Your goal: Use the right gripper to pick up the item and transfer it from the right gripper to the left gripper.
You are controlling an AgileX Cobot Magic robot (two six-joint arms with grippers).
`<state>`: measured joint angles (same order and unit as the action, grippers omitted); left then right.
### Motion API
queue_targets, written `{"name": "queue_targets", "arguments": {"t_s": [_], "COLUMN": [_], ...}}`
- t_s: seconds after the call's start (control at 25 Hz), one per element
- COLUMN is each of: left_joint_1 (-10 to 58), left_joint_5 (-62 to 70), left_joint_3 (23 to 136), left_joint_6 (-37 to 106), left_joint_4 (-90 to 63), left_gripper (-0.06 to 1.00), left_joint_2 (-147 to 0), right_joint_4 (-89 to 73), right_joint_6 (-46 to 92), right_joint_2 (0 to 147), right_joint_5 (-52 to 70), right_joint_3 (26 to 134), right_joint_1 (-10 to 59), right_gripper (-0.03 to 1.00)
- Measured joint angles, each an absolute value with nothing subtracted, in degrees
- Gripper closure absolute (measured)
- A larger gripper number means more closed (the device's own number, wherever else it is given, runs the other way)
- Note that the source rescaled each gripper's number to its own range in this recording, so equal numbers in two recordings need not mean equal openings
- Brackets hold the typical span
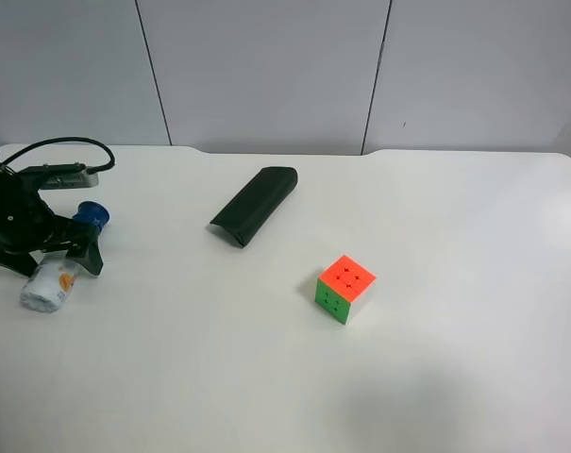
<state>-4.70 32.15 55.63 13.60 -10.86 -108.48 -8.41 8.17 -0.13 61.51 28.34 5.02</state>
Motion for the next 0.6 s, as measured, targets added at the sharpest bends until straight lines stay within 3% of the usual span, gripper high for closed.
{"name": "queue_targets", "arguments": {"t_s": [0.28, 0.6], "left_joint_1": [-4.7, -4.7], "left_joint_5": [41.4, 52.3], "left_joint_3": [62.6, 66.8], "left_joint_6": [11.1, 6.5], "left_joint_4": [-10.1, -10.0], "left_gripper": [-0.04, -0.05], "left_joint_2": [-102.4, -84.6], "right_joint_4": [-8.4, -8.4], "right_joint_6": [8.2, 8.2], "right_joint_2": [-0.1, -0.1], "right_joint_5": [61.5, 61.5], "right_joint_3": [28.3, 28.3], "right_joint_1": [5.0, 5.0], "right_gripper": [-0.03, -0.03]}}
